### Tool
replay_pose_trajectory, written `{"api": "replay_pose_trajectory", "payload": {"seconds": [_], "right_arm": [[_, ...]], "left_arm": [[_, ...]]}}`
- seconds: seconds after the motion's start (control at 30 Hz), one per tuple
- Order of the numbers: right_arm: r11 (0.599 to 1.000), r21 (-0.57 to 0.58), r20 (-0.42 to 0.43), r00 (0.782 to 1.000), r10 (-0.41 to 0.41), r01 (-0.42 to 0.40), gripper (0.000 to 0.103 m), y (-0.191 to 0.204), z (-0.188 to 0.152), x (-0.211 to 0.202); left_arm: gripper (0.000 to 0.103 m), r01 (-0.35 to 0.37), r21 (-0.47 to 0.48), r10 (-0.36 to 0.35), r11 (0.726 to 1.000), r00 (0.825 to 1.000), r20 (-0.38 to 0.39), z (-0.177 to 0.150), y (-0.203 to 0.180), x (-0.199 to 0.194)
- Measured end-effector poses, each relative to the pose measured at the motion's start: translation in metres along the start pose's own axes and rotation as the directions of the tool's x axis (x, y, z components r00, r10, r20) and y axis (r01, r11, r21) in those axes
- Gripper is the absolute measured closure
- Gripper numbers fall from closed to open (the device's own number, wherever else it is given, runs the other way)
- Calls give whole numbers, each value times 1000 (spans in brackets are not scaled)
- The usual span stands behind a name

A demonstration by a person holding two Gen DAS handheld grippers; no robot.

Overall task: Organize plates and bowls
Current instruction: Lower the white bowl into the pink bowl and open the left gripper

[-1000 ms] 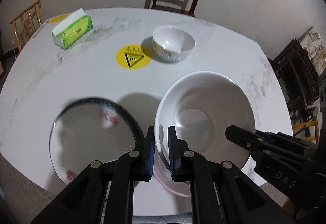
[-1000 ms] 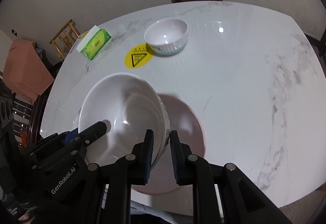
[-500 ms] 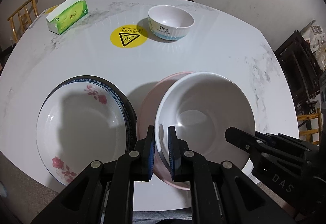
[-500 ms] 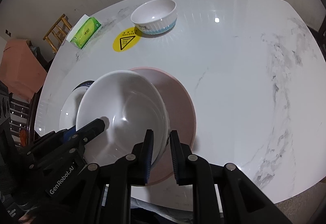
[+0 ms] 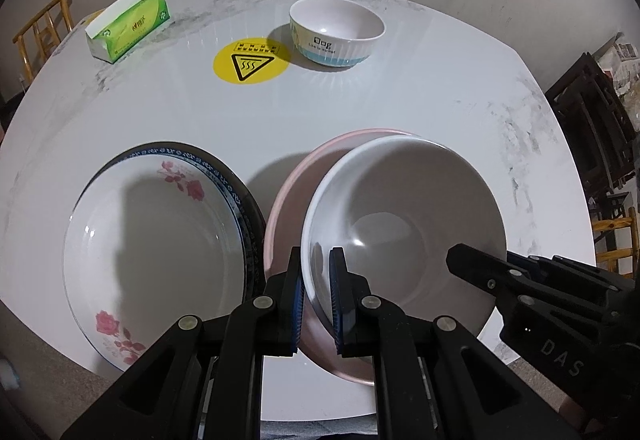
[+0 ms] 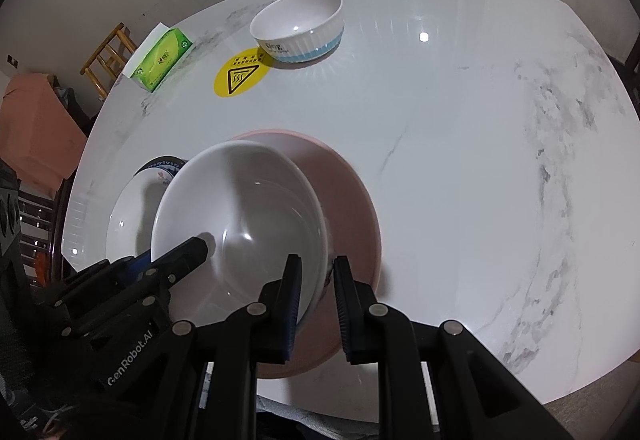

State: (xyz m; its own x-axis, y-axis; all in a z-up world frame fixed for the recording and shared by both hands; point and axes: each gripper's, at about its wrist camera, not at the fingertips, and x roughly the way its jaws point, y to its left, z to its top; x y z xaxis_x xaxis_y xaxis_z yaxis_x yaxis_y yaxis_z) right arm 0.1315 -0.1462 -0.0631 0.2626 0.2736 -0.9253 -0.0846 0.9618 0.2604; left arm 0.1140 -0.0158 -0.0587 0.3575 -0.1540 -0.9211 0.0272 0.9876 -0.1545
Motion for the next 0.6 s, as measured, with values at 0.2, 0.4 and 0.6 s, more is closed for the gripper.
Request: {"api": "replay_pose_trajectory", "payload": {"seconds": [0.2,0.4,0.6], "right_arm": [[999,-7,5,999,-33,33,86,-3,4,2],[999,16,17,999,-41,41,86,-17,7,-3],[998,22,30,998,-53,52,86,-22,6,-6]], "left_arm": [[94,12,0,-12,1000,1000,-6,1,-3,5],[93,34,16,-34,999,999,-18,1,-14,14],[93,42,28,-41,999,999,-27,3,-21,18]]}}
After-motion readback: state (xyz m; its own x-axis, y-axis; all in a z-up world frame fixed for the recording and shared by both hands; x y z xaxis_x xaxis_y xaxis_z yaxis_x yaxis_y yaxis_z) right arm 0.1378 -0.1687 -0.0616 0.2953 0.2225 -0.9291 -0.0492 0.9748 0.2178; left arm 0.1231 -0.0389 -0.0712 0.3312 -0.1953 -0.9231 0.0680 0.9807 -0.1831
